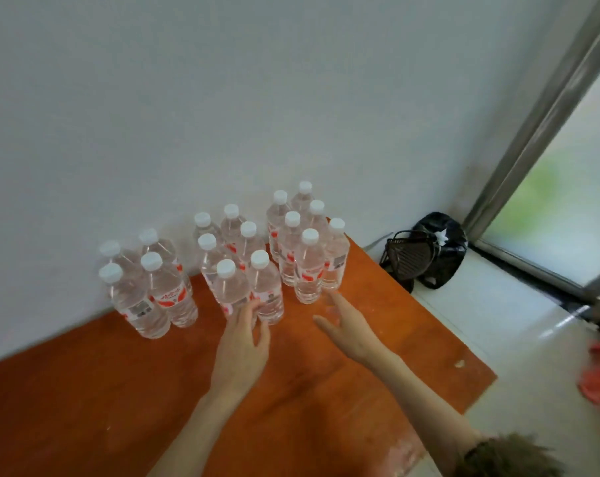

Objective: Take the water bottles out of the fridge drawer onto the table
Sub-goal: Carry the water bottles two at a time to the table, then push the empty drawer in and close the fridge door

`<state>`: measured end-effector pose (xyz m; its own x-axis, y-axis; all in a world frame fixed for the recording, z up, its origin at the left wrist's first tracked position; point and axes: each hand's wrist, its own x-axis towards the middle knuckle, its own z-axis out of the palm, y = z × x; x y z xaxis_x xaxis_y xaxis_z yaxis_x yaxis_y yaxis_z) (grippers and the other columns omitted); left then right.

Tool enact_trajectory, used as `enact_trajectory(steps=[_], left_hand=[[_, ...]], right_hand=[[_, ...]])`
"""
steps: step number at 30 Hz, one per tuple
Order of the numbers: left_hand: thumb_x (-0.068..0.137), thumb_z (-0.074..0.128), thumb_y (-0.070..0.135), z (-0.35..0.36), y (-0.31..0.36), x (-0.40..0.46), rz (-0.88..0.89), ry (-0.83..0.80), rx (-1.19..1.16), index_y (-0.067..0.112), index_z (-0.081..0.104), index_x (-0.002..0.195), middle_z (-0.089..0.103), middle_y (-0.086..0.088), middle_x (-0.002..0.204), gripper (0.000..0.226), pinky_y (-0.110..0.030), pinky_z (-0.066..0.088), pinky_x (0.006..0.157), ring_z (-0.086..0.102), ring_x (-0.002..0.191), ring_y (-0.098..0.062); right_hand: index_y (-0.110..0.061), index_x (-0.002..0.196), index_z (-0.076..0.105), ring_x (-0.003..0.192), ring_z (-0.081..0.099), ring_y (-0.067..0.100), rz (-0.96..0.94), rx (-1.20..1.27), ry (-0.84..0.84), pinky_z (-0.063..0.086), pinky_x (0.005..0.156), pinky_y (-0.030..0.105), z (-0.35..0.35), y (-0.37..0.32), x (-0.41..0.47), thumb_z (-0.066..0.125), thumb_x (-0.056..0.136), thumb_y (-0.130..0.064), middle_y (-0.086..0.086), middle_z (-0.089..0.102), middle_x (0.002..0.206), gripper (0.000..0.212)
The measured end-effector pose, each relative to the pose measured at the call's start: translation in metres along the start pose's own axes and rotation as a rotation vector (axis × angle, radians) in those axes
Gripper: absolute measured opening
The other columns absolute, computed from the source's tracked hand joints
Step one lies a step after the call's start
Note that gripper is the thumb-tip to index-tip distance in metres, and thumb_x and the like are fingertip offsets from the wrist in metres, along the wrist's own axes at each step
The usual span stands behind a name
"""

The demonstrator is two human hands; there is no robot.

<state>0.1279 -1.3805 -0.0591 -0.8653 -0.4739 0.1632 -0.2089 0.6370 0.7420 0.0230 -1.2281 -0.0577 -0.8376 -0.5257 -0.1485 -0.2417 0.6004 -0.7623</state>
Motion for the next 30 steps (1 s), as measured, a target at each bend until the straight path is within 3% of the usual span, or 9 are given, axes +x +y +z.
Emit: enact_trajectory(steps=[2, 6, 9, 14, 18, 21, 27, 30], left_hand=[[0.092, 0.049, 0.021, 0.018, 0.021, -0.005, 0.141, -0.136, 0.038, 0.024, 0.049, 0.122, 0.050, 0.006, 0.128, 0.030, -0.030, 0.039, 0.104, 0.048, 0.118, -0.009], [0.095, 0.045, 0.028, 0.068, 0.085, -0.020, 0.374, -0.364, 0.088, 0.025, 0.042, 0.132, 0.042, 0.007, 0.138, 0.038, -0.017, 0.026, 0.103, 0.038, 0.128, -0.006], [0.096, 0.041, 0.032, 0.110, 0.145, -0.041, 0.620, -0.479, 0.184, 0.025, 0.032, 0.139, 0.039, 0.007, 0.142, 0.045, -0.019, 0.027, 0.105, 0.035, 0.130, -0.006], [0.094, 0.042, 0.034, 0.197, 0.245, -0.091, 0.876, -0.579, 0.196, 0.019, 0.041, 0.136, 0.050, -0.001, 0.133, 0.044, -0.027, 0.038, 0.100, 0.046, 0.124, -0.017], [0.086, 0.021, 0.050, 0.281, 0.330, -0.151, 1.027, -0.606, 0.187, 0.018, 0.044, 0.133, 0.053, -0.003, 0.128, 0.061, -0.035, 0.044, 0.097, 0.051, 0.118, -0.020], [0.091, 0.039, 0.039, 0.335, 0.402, -0.207, 1.123, -0.637, 0.127, 0.016, 0.047, 0.131, 0.054, -0.004, 0.129, 0.047, -0.035, 0.042, 0.097, 0.050, 0.120, -0.023], [0.085, 0.054, 0.025, 0.423, 0.510, -0.288, 1.292, -0.694, 0.049, 0.012, 0.059, 0.117, 0.065, -0.007, 0.111, 0.035, -0.034, 0.052, 0.079, 0.064, 0.099, -0.026], [0.085, 0.041, 0.035, 0.471, 0.550, -0.314, 1.350, -0.761, 0.075, 0.011, 0.061, 0.114, 0.066, -0.006, 0.109, 0.043, -0.033, 0.053, 0.080, 0.064, 0.098, -0.025]], right_hand=[[-0.022, 0.143, 0.029, 0.128, 0.043, 0.012, 0.030, -0.058, 0.065, 0.036, 0.104, 0.027, -0.022, 0.016, -0.029, 0.053, 0.092, -0.032, 0.000, 0.043, 0.143, 0.057], [-0.023, 0.142, 0.031, 0.128, 0.042, 0.011, 0.144, -0.141, 0.265, 0.037, 0.105, 0.028, -0.079, 0.057, -0.101, 0.051, 0.092, -0.035, -0.002, 0.042, 0.142, 0.055], [-0.026, 0.142, 0.031, 0.129, 0.041, 0.013, 0.246, -0.259, 0.400, 0.038, 0.105, 0.031, -0.129, 0.095, -0.166, 0.050, 0.092, -0.039, -0.003, 0.040, 0.143, 0.055], [-0.024, 0.141, 0.033, 0.129, 0.040, 0.015, 0.411, -0.368, 0.602, 0.035, 0.108, 0.033, -0.209, 0.170, -0.297, 0.050, 0.091, -0.041, -0.003, 0.041, 0.142, 0.055], [-0.023, 0.141, 0.033, 0.129, 0.041, 0.016, 0.574, -0.383, 0.720, 0.036, 0.107, 0.032, -0.267, 0.234, -0.402, 0.051, 0.090, -0.041, -0.003, 0.041, 0.142, 0.057], [-0.022, 0.142, 0.031, 0.130, 0.040, 0.016, 0.679, -0.403, 0.787, 0.035, 0.107, 0.035, -0.310, 0.276, -0.480, 0.050, 0.091, -0.039, -0.002, 0.040, 0.143, 0.057], [-0.020, 0.143, 0.030, 0.132, 0.036, 0.017, 0.840, -0.387, 0.888, 0.032, 0.109, 0.033, -0.381, 0.348, -0.597, 0.048, 0.093, -0.037, 0.000, 0.039, 0.144, 0.056], [-0.019, 0.143, 0.030, 0.132, 0.036, 0.018, 0.888, -0.361, 0.928, 0.030, 0.108, 0.031, -0.409, 0.386, -0.629, 0.048, 0.093, -0.036, 0.000, 0.038, 0.144, 0.055]])
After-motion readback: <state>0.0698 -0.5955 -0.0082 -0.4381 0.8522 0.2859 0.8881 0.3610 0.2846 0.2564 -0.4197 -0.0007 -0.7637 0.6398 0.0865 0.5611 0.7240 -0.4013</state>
